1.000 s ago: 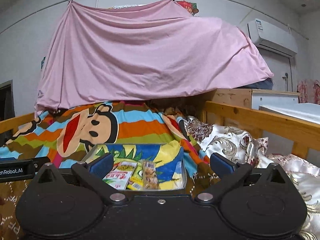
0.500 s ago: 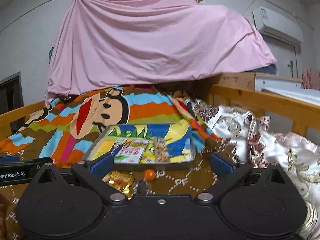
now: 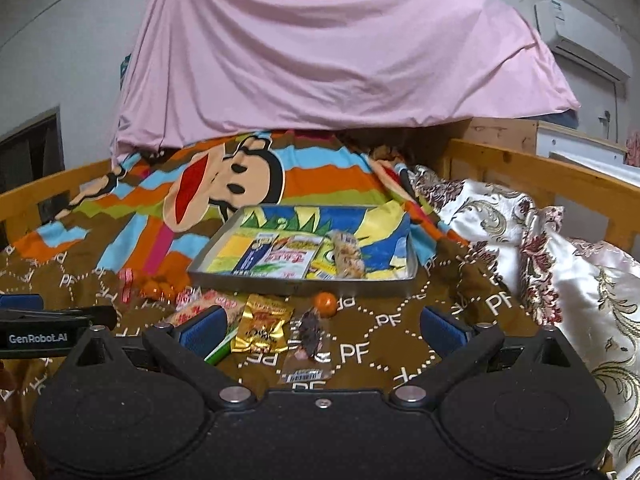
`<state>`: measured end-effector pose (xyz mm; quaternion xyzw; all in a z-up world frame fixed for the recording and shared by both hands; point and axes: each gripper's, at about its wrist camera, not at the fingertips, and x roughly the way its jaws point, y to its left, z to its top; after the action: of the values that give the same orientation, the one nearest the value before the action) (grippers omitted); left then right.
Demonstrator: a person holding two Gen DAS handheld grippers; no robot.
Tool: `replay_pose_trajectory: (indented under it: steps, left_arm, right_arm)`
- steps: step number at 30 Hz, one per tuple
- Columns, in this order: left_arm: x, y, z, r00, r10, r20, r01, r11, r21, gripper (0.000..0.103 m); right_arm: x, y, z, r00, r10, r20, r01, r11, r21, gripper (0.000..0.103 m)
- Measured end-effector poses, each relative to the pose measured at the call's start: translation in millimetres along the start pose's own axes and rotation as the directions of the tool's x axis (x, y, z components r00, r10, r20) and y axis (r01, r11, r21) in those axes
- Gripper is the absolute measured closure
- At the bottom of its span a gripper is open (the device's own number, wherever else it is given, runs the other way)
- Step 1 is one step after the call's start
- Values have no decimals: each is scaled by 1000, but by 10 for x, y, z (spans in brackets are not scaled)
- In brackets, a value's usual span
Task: Organize snacks
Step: 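Move both open tools down toward the loose snacks beside the tray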
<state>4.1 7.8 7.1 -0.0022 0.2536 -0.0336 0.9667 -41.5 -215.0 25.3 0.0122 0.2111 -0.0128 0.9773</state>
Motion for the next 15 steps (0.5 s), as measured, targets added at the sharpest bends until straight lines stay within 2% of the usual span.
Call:
replay_pose_trajectory:
  steps: [8, 15]
  left_arm:
    - [98, 4, -30, 998, 1, -56, -1, 1000, 2, 1]
    - [316, 92, 18, 985, -59, -164, 56, 998, -26, 1]
  right_arm:
    - [159, 61, -58, 997, 13, -82, -16, 999, -30, 1]
    - [302, 129, -75, 988, 42, -147, -57, 993, -105, 1]
